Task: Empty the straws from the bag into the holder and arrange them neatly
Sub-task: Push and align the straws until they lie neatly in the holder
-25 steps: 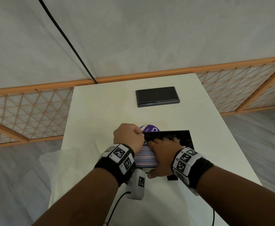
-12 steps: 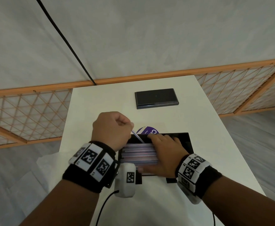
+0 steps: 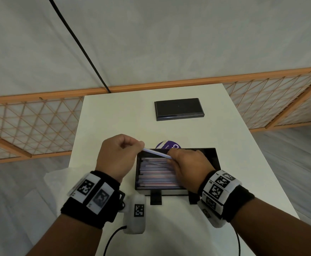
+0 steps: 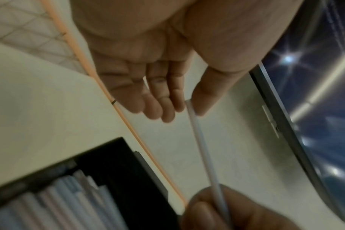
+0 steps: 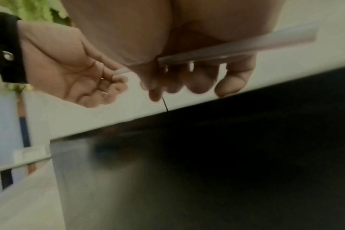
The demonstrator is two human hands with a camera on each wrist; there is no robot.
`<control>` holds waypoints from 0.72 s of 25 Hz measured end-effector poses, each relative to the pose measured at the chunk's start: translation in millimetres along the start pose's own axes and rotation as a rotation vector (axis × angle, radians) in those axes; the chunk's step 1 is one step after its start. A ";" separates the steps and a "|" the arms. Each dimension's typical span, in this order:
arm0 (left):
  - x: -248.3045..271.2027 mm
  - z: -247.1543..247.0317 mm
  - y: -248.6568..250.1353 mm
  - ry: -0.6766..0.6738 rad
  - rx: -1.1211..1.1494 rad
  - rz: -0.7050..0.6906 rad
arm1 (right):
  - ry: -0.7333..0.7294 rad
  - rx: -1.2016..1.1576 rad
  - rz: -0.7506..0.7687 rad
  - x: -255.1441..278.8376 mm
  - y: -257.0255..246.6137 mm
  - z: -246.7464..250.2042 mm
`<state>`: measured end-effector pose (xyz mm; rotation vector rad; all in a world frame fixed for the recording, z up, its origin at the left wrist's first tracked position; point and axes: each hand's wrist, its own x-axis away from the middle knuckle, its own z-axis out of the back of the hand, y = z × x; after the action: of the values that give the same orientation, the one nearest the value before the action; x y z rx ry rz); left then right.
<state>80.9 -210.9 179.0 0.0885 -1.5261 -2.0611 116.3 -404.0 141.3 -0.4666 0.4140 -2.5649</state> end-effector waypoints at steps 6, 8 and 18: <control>7.3 -19.3 -35.7 -0.111 -0.222 -0.306 | -0.054 0.209 0.023 9.9 9.5 -7.9; 10.5 -27.3 -49.8 -0.332 -0.437 -0.441 | -0.085 0.240 -0.027 7.4 14.6 -9.6; -5.0 -27.9 -68.9 -0.526 -0.903 -0.550 | -0.259 0.281 -0.085 -4.2 27.0 -16.7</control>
<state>68.1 -219.5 106.2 -0.4553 -0.6924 -3.2193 124.3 -420.9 115.4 -0.7117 -0.0584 -2.5432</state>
